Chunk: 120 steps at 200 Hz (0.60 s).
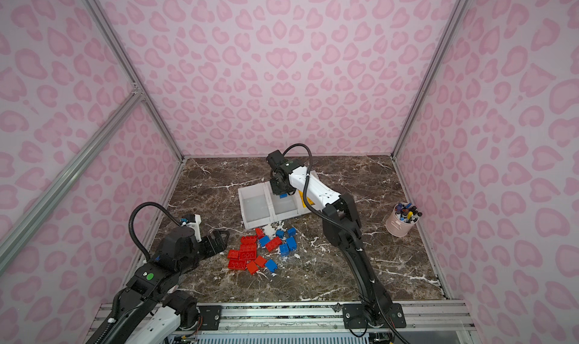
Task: Sort the legos into containers by color
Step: Place the lego in the container.
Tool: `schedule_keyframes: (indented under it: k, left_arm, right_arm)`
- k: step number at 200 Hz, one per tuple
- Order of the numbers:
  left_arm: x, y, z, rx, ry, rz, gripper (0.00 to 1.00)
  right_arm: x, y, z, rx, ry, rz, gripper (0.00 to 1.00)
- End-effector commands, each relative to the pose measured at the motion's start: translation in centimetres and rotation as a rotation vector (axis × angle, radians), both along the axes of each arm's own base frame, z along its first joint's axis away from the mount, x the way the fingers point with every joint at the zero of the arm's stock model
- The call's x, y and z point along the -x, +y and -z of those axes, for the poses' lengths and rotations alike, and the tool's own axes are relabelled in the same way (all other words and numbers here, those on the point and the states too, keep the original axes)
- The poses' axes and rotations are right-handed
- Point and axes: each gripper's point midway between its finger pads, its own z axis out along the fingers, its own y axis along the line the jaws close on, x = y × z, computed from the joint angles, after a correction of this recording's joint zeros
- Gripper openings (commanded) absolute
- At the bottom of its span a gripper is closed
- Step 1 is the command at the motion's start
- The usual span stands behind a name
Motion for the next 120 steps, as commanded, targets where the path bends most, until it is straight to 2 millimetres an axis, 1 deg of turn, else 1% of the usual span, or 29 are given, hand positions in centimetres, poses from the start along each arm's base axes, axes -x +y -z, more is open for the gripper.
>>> schedule_keyframes:
  k: [1, 11, 21, 31, 44, 58, 81, 83, 84, 88, 97, 112, 120]
  left_arm:
    - [0.0, -0.4, 0.1, 0.012, 0.008, 0.013, 0.96]
    - [-0.1, -0.5, 0.2, 0.014, 0.01, 0.019, 0.96]
    - [-0.2, -0.7, 0.2, 0.016, 0.01, 0.027, 0.96]
    - [-0.2, -0.9, 0.1, 0.02, 0.007, 0.037, 0.96]
    - [-0.4, -1.3, 0.0, 0.029, 0.002, 0.058, 0.96]
    - [-0.5, -1.9, -0.2, 0.041, -0.006, 0.088, 0.96]
    - [-0.8, -3.7, -0.8, 0.064, -0.026, 0.176, 0.95]
    - [-0.8, -3.8, -0.8, 0.063, -0.029, 0.185, 0.95]
    - [-0.8, -3.9, -0.9, 0.064, -0.029, 0.19, 0.95]
    - [-0.8, -4.4, -1.0, 0.064, -0.031, 0.213, 0.95]
    - [-0.9, -5.3, -1.2, 0.059, -0.035, 0.26, 0.95]
    - [-0.8, -7.1, -1.3, 0.037, -0.032, 0.348, 0.96]
    - [-0.7, -8.1, -1.2, 0.017, -0.03, 0.395, 0.96]
  right_arm:
    - [1.1, -0.9, 2.0, 0.065, 0.076, -0.009, 0.36]
    - [1.0, -0.8, 2.1, 0.061, 0.077, -0.007, 0.39]
    - [0.9, -0.8, 1.9, 0.057, 0.072, -0.002, 0.45]
    - [0.8, -0.8, 1.3, 0.052, 0.062, 0.001, 0.51]
    - [0.7, -0.8, -0.1, 0.038, 0.037, -0.001, 0.54]
    - [0.5, -0.8, -2.2, 0.018, 0.0, -0.007, 0.57]
    - [0.6, -1.9, -6.7, -0.017, -0.056, 0.006, 0.59]
    - [0.5, -2.1, -6.6, -0.015, -0.054, 0.009, 0.59]
    - [0.6, -2.2, -7.4, -0.024, -0.065, 0.009, 0.59]
    - [0.8, -2.5, -8.7, -0.039, -0.083, 0.012, 0.59]
    - [1.2, -3.4, -10.6, -0.061, -0.117, 0.024, 0.6]
    - [2.2, -5.3, -13.2, -0.113, -0.168, 0.063, 0.6]
    - [2.9, -6.5, -14.0, -0.146, -0.182, 0.085, 0.61]
